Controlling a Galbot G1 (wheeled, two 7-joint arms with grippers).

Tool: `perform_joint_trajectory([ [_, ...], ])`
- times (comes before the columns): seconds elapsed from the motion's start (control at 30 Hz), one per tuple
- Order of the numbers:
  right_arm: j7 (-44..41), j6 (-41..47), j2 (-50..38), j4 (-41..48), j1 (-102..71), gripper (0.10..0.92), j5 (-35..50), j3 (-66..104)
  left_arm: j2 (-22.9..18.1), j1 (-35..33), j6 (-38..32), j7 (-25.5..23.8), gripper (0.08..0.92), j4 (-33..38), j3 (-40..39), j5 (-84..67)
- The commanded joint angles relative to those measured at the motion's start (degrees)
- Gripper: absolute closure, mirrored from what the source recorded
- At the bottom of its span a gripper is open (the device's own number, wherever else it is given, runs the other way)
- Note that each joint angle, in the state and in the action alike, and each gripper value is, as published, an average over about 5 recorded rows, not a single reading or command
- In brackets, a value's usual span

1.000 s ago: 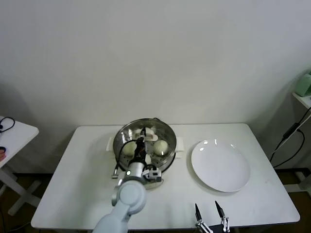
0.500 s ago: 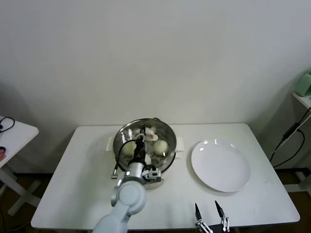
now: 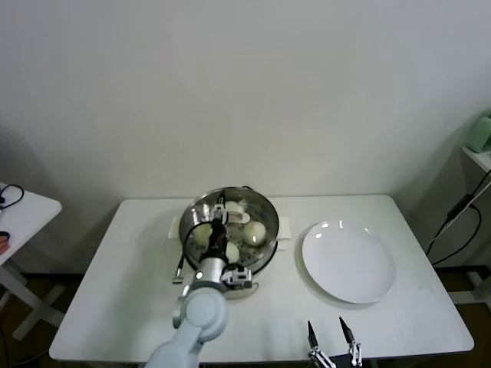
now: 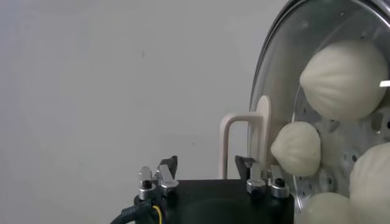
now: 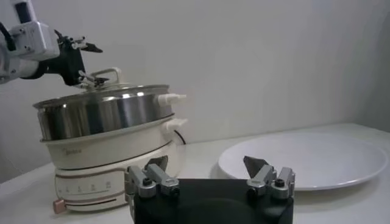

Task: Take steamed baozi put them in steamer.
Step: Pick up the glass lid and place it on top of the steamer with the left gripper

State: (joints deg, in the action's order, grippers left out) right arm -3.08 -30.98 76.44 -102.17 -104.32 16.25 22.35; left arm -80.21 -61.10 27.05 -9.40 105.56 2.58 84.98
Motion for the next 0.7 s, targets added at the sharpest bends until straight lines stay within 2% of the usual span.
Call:
perform_joint_trajectory([
  [0.03, -0.03, -0.03, 0.06, -0.03, -0.05, 0.203, -0.07, -0.05, 0.54, -0.75, -0.19, 0.1, 0.335, 1.37, 0.06, -0.63],
  [0.27, -0.06, 0.02, 0.07, 0.07, 0.0, 0.203, -0.07, -0.15, 2.01, -2.24, -0.03, -0.36, 0.261, 5.07, 0.09, -3.52],
  [0.7, 0.07, 0.22, 0.21, 0.54, 0.35, 0.203, 0.0, -0.32, 6.17, -6.83, -1.39, -0.19, 0.216, 11.58, 2.03, -7.92],
])
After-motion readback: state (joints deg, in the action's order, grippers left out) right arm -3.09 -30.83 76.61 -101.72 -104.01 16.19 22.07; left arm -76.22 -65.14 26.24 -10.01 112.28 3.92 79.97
